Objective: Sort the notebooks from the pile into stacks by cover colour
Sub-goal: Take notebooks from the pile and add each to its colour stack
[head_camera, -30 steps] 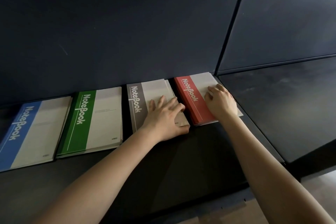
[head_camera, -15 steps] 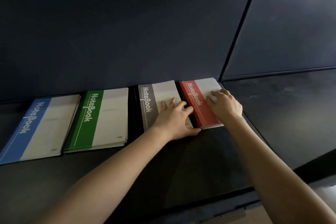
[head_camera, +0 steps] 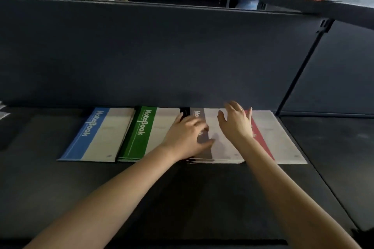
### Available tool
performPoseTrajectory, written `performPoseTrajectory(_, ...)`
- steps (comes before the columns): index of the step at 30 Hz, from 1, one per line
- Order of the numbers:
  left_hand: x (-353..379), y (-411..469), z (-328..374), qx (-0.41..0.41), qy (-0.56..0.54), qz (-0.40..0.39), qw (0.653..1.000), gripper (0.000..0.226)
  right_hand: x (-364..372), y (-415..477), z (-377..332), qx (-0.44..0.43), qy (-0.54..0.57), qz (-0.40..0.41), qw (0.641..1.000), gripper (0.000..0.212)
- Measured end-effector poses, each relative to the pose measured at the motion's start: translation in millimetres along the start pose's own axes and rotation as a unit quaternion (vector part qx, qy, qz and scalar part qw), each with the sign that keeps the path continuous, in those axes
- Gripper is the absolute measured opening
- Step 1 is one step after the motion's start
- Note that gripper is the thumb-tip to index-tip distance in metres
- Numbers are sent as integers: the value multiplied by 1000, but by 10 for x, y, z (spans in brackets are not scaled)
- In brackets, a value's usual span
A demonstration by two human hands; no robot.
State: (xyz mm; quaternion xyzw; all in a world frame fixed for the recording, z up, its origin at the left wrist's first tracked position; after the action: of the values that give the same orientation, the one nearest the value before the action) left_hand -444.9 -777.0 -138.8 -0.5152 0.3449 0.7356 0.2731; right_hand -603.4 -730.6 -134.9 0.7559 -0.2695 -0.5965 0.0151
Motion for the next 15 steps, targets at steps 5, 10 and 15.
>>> performPoseTrajectory(5, -280, -383, -803, -102, -7, 55, 993, 41, 269, 199, -847, -96, 73, -21, 993, 44)
performPoseTrajectory(10, -625, -945, -1456, -200, 4, 88, 976, 40, 573, 285, -1768, -189, 154, -55, 968, 44)
performPoseTrajectory(15, -985, -1556, -2038, -282, 22, 123, 951, 33, 784, 263, -2693, -259, 216, -94, 937, 46)
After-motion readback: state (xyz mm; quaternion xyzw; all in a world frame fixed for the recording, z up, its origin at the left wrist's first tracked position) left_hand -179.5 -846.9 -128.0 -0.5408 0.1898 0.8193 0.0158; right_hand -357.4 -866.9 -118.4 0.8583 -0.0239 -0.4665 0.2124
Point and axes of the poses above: each hand's wrist, its own y-axis towards the middle knuckle, its own x-axis out of the palm, z = x × y, the point moved 2 cm from there along y, towards the middle knuckle, and after that the axes turned 9 degrees about -x, right-handed, at the moved point
